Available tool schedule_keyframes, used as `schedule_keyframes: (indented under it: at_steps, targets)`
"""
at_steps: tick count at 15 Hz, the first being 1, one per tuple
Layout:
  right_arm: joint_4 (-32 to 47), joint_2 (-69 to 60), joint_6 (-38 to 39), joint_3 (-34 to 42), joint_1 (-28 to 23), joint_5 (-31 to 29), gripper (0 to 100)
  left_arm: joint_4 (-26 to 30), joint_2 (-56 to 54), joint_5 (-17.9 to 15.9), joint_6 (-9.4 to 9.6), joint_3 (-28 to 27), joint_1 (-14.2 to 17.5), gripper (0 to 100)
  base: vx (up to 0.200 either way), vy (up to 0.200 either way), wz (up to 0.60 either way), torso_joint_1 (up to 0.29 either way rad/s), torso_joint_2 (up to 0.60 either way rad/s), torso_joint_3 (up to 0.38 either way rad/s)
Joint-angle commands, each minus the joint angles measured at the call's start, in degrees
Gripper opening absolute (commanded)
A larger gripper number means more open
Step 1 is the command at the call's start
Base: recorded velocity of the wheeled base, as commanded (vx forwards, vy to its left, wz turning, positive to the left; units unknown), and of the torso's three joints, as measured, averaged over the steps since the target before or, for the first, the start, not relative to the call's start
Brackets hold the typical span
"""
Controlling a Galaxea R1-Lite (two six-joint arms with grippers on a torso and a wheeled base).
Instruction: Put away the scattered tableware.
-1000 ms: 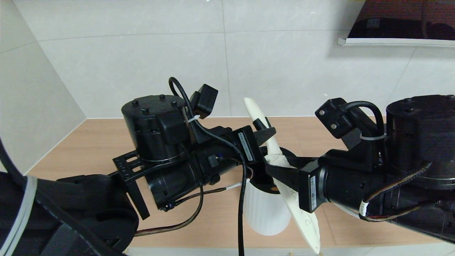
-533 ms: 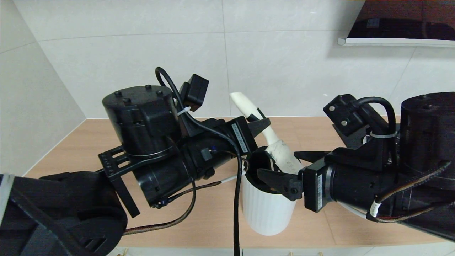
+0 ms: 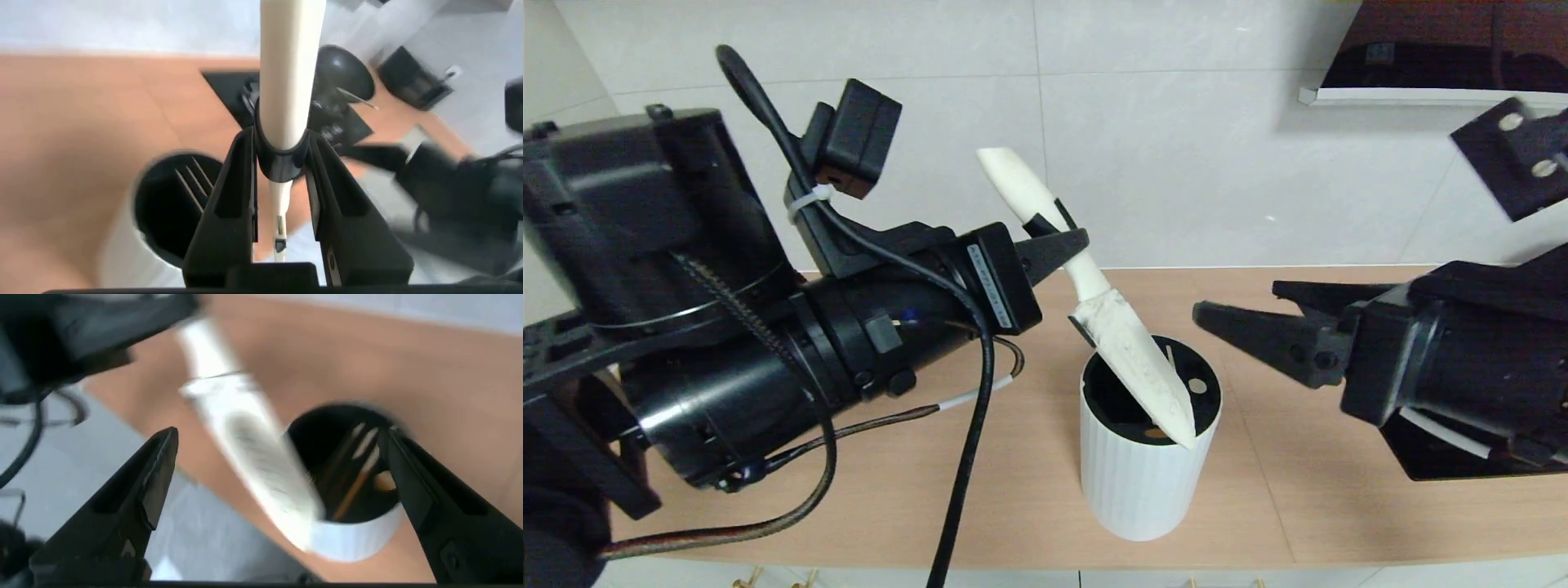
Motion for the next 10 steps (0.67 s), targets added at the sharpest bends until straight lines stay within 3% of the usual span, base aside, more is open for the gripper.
schedule_keyframes:
  at_steps: [1, 3, 5, 7, 8, 10]
  targets:
    - [0.16, -4.48, -0.82, -0.33, -1.91, 0.06, 100, 0.07, -1.92, 2.6, 0.07, -0.51, 0.03, 0, 0.0, 0.0, 0.0, 0.0, 0.0, 0.0]
    - [0.07, -4.84, -1.26, -0.42, -2.97, 0.14, 100, -0.2, -1.83, 6.03, 0.6, -1.13, -0.06, 0, 0.0, 0.0, 0.0, 0.0, 0.0, 0.0]
    - [0.07, -4.22, -1.26, -0.42, -2.97, 0.14, 100, 1.91, -2.89, 8.49, 3.59, -0.86, -0.06, 0, 0.0, 0.0, 0.0, 0.0, 0.0, 0.0]
    - [-0.02, -3.6, -1.26, -0.42, -3.06, 0.14, 100, 6.66, -5.0, 8.67, 8.07, -1.04, -0.41, 0, 0.0, 0.0, 0.0, 0.0, 0.0, 0.0]
    - [-0.1, -3.6, -1.17, -0.59, -3.14, 0.14, 100, 7.1, -5.96, 8.58, 9.39, -0.95, -0.41, 0, 0.0, 0.0, 0.0, 0.0, 0.0, 0.0]
    - [-0.1, -3.43, -1.17, -0.77, -4.2, 0.58, 100, 7.36, -7.72, 8.67, 9.83, -2.36, -0.58, 0, 0.0, 0.0, 0.0, 0.0, 0.0, 0.0]
